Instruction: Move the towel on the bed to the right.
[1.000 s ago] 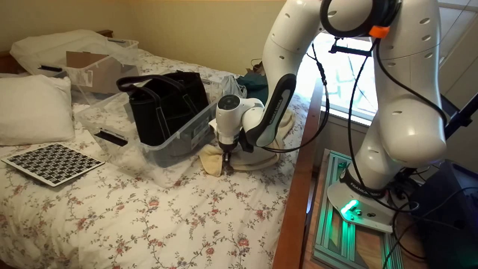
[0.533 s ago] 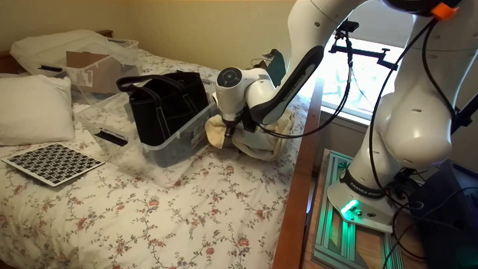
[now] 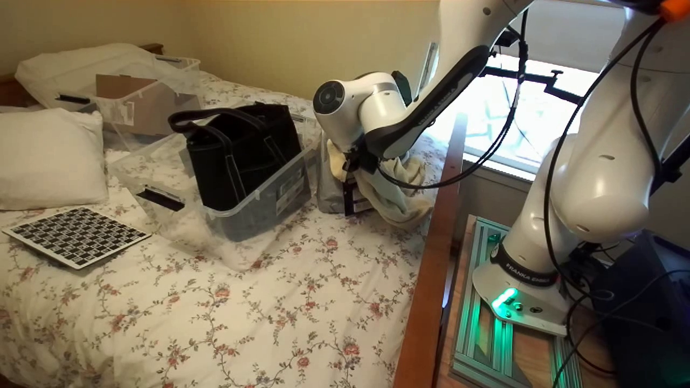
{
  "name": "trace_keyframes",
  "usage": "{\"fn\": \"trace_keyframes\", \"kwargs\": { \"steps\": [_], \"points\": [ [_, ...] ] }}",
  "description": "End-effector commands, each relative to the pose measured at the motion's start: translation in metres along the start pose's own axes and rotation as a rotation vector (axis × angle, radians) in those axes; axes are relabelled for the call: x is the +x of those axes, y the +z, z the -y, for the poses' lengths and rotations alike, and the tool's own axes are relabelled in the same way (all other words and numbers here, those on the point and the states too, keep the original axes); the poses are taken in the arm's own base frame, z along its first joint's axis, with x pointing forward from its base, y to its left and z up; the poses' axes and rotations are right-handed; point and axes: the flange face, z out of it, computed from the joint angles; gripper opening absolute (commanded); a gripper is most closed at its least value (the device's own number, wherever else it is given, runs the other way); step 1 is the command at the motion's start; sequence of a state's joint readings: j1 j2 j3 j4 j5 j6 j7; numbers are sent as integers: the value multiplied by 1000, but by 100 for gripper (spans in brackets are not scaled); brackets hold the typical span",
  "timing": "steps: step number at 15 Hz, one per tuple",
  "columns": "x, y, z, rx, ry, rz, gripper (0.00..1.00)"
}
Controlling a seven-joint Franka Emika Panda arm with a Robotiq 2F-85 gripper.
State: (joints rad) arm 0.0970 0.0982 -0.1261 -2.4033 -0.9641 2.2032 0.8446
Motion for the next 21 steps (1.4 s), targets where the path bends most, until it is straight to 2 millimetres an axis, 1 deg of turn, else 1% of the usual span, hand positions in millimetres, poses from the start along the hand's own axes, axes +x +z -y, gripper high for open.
{"fn": "trace_keyframes", "kwargs": {
  "steps": [1,5,8,13,15,16,17,18,21],
  "points": [
    [-4,15,-16,-82,162,90,5],
    [-5,46,-26,-123,330,159,5],
    [-6,76,-29,-141,431,206,5],
    [-7,124,-31,-187,539,284,5],
    [-9,139,-31,-198,567,315,5],
    [-9,143,-31,-200,579,325,5],
    [-9,142,-31,-198,592,330,44],
    [-8,139,-32,-200,603,327,45],
    [-4,108,-33,-192,647,276,66]
  ]
}}
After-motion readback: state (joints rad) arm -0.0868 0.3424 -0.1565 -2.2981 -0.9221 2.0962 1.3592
